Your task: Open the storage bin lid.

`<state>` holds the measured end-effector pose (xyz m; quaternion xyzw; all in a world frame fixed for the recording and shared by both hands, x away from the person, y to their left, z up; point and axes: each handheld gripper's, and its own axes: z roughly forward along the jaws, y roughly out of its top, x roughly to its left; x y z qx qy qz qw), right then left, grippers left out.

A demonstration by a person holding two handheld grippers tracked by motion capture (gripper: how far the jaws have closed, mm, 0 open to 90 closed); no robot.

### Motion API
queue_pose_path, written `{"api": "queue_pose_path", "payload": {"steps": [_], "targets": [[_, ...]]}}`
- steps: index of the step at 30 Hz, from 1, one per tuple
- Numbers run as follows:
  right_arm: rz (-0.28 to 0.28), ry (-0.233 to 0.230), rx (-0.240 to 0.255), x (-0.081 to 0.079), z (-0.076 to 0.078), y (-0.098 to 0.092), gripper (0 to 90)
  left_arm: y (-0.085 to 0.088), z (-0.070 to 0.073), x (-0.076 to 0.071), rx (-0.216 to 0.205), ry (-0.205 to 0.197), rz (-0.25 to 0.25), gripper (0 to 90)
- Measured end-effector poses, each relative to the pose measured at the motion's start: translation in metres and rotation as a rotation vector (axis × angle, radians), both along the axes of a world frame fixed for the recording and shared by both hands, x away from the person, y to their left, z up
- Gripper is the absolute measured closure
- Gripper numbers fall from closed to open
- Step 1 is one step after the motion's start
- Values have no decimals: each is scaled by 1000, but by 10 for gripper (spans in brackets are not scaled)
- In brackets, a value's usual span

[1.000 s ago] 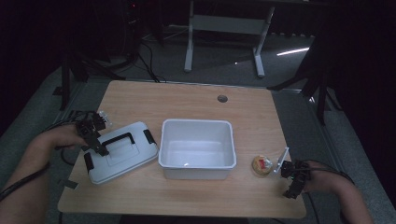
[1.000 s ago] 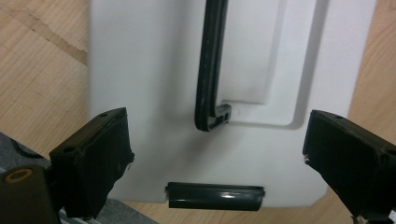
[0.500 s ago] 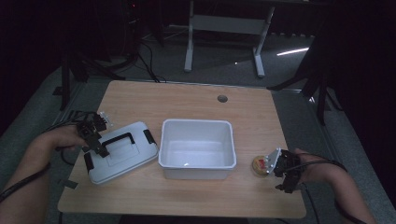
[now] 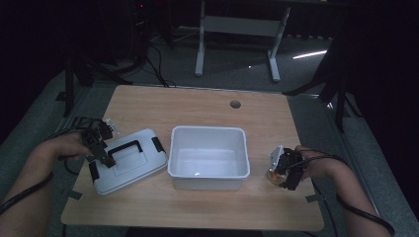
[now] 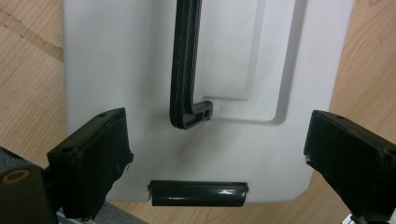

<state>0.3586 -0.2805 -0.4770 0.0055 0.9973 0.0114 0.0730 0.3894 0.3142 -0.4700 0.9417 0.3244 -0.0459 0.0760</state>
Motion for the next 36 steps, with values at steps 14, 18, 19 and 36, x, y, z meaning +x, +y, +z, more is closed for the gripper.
{"api": "queue_pose_path", "payload": {"steps": [14,18,19,36], "targets": [[1,23,-42,16,-32,0,150,-3,0,0,1,10,-6,64],[1,31,-40,18,-36,0,197,-3,-1,0,5,14,-3,64],[2,34,-36,19,-36,-1,199,-2,-1,0,4,15,-2,64],[113,2,-67,1,29,20,206,-6,5,-1,10,1,-27,64]]}}
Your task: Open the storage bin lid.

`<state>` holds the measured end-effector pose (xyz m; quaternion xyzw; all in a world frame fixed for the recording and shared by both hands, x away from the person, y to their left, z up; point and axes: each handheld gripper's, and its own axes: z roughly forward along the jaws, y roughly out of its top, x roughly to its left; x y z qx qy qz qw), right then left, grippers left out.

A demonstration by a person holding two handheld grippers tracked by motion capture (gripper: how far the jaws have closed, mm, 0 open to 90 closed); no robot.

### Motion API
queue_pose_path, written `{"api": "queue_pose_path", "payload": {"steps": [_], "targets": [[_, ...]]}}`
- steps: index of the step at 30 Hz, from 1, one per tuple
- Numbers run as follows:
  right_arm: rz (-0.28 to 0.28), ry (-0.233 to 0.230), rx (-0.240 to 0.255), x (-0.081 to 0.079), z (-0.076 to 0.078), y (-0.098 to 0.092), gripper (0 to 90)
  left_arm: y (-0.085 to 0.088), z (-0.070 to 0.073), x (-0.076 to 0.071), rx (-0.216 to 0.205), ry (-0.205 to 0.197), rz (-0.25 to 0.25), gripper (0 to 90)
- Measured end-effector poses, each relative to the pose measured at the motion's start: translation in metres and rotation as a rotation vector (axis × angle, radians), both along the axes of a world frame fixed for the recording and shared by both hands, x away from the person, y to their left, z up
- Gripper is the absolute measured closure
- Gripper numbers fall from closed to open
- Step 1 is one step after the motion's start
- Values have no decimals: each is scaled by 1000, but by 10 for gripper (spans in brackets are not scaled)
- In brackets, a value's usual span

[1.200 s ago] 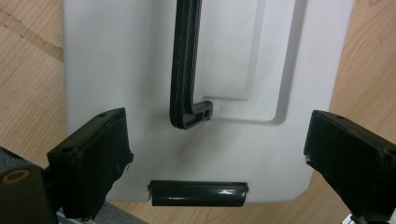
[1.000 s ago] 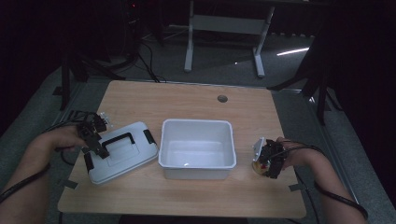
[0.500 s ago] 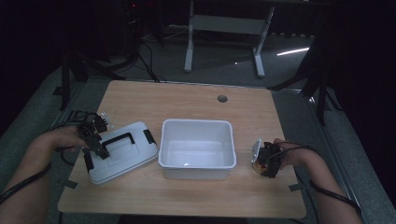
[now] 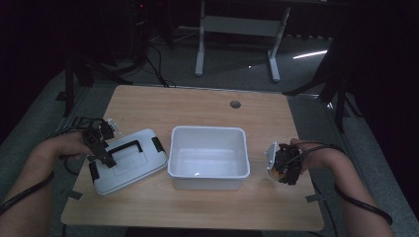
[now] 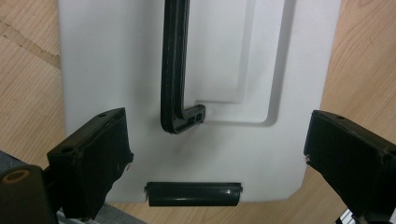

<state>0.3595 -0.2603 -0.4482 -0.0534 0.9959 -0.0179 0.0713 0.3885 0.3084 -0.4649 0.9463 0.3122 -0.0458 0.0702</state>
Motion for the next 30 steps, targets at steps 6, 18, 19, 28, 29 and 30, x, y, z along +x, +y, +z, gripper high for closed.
{"api": "queue_pose_path", "payload": {"steps": [6,18,19,28,29,30], "targets": [[27,-26,12,-1,25,10,207,0,1,-1,0,-3,-4,64],[63,-57,39,2,67,32,207,-3,2,0,0,-2,-29,64],[70,-59,41,2,71,35,207,-3,2,0,-2,-4,-28,64],[113,-84,46,3,88,59,207,-1,3,-2,1,-8,-27,64],[115,-80,49,3,89,62,207,-1,4,-2,3,-11,-28,64],[124,-79,48,4,89,65,207,-1,4,-2,3,-11,-28,64]]}}
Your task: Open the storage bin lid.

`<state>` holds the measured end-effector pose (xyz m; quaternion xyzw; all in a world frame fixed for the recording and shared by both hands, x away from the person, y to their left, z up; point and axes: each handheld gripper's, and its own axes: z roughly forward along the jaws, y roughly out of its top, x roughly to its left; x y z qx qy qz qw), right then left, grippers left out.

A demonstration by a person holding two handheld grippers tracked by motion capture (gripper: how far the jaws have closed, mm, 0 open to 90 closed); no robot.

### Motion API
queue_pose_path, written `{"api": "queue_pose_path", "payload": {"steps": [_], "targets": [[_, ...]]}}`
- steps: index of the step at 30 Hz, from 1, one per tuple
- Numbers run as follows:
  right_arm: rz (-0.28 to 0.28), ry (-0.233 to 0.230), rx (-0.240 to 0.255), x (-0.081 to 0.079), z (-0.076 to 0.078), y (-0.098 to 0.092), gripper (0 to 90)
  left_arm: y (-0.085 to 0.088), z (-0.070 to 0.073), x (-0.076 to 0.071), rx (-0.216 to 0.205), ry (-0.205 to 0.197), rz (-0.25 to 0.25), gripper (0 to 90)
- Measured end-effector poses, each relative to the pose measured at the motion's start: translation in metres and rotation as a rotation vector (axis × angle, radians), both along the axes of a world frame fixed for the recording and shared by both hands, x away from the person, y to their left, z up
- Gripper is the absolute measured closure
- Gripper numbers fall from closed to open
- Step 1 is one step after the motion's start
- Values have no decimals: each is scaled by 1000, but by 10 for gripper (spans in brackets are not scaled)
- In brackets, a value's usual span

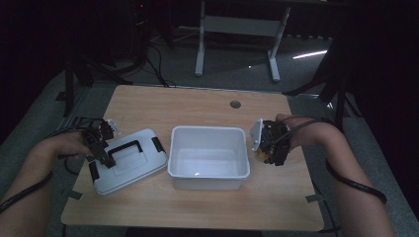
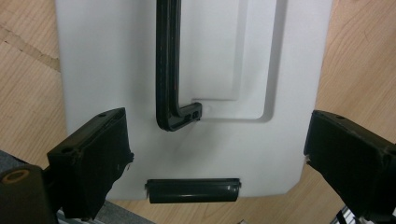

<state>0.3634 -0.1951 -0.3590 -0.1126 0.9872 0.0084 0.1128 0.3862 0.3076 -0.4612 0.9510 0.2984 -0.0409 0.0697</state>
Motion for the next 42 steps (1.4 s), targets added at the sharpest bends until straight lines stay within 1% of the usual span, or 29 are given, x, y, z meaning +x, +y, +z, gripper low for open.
{"api": "queue_pose_path", "payload": {"steps": [2,3,10,16,19,20,23,26,27,28,29,30,31,32,37,40,41,42], "targets": [[5,1,2,1,0,3,207,1,0,-1,2,0,1,64],[16,2,-1,2,1,8,207,1,1,-1,2,0,1,64],[41,-1,3,8,2,31,207,0,-3,0,6,10,-6,64],[64,1,9,12,0,50,206,-1,-5,0,10,11,-11,64],[63,-3,10,13,-1,53,207,-1,-5,1,12,11,-13,64],[69,-1,17,16,-4,60,207,0,-5,0,9,7,-11,64],[73,4,17,17,-8,65,207,0,-4,0,10,7,-11,64],[84,10,15,18,-15,73,207,0,-5,0,14,11,-12,64],[84,10,15,18,-15,73,207,0,-5,0,14,11,-12,64],[84,18,12,19,-21,77,207,0,-6,0,16,14,-12,64],[84,18,12,19,-21,77,207,0,-6,0,16,14,-12,64],[78,20,7,20,-26,80,207,0,-6,0,20,13,-13,64],[78,20,7,20,-26,80,207,0,-6,0,20,13,-13,64],[79,26,1,22,-32,82,206,-1,-7,0,21,14,-14,64],[68,46,-17,25,-48,85,207,0,-8,1,20,18,-14,64],[56,58,-24,28,-57,87,207,-1,-9,1,20,21,-19,64],[56,58,-24,28,-57,87,207,-1,-9,1,20,21,-19,64],[48,64,-24,31,-64,89,206,-2,-9,1,19,23,-18,64]]}}
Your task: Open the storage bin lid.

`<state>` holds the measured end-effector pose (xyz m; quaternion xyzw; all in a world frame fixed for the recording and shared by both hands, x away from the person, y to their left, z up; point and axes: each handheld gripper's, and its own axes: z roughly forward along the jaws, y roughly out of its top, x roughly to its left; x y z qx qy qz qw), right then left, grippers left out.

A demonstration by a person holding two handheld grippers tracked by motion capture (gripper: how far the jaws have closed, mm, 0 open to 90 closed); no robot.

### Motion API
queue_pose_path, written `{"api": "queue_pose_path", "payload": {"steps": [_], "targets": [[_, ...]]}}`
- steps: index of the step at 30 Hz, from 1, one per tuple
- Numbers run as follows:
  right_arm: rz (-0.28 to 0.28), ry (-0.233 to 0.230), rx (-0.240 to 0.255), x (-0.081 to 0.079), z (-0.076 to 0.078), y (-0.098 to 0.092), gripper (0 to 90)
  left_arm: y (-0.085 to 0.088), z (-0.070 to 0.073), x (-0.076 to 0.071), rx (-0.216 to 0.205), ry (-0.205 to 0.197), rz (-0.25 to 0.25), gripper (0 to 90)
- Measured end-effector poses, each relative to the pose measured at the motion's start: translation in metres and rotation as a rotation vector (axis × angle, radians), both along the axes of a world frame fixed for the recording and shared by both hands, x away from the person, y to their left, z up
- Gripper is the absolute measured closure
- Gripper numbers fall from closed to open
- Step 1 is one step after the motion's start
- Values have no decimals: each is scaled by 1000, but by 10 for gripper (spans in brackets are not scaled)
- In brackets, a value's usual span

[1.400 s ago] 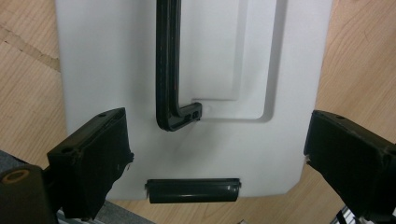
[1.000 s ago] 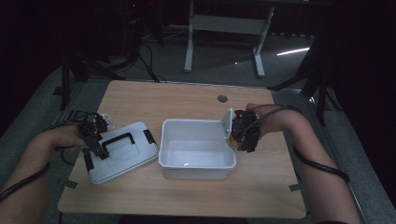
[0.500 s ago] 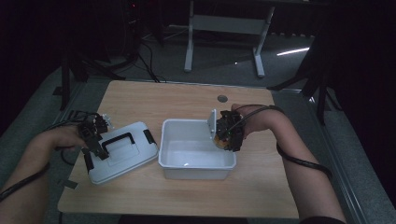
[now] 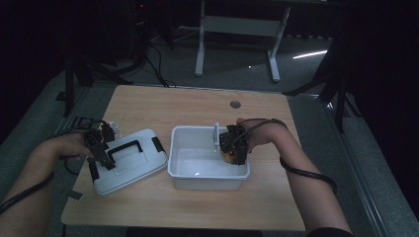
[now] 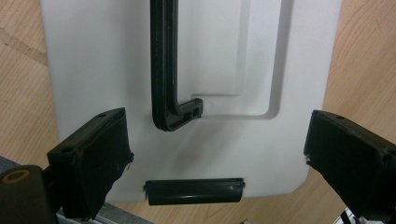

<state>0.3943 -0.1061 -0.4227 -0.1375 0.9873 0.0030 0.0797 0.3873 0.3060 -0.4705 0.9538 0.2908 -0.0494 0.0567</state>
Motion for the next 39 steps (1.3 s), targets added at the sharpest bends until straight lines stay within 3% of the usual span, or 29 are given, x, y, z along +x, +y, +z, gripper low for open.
{"api": "queue_pose_path", "payload": {"steps": [13,24,39], "targets": [[-17,27,-41,5,-33,10,206,-1,-5,0,9,12,-7,64],[-49,48,-84,8,-51,14,206,-1,-6,-1,7,15,-9,64],[-105,74,-101,15,-60,14,194,-2,-9,0,14,20,-11,64]]}}
